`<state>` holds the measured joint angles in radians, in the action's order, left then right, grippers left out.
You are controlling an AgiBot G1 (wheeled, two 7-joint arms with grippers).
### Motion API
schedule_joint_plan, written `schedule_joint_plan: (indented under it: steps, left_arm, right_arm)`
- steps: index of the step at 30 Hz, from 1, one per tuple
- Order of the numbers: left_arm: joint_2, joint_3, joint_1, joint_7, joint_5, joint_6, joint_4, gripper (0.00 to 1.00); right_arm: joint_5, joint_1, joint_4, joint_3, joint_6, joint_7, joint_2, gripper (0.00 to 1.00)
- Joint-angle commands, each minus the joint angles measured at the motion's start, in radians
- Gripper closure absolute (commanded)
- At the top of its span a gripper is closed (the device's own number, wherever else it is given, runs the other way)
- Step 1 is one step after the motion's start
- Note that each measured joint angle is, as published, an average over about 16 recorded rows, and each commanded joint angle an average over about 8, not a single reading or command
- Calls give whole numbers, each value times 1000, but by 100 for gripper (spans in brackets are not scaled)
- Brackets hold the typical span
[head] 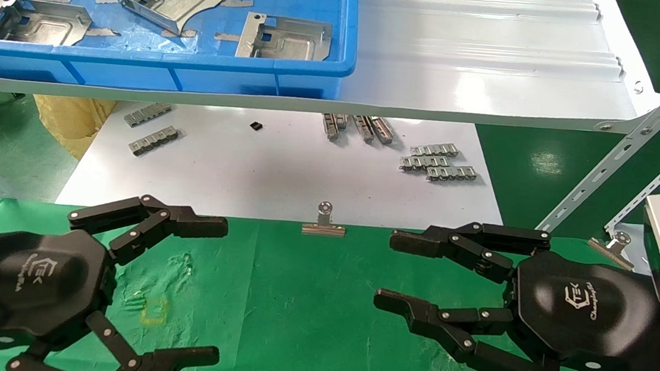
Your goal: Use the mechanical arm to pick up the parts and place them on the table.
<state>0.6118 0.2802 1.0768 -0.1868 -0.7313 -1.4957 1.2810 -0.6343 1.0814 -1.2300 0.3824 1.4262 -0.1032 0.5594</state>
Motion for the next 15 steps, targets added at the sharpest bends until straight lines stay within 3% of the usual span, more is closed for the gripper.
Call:
schedule_joint_plan:
  steps: [1,15]
  left_arm:
    - [0,0,0,0,0,0,0,0]
    - [0,0,0,0,0,0,0,0]
  right_arm:
    - [0,0,0,0,0,0,0,100]
    - [0,0,0,0,0,0,0,100]
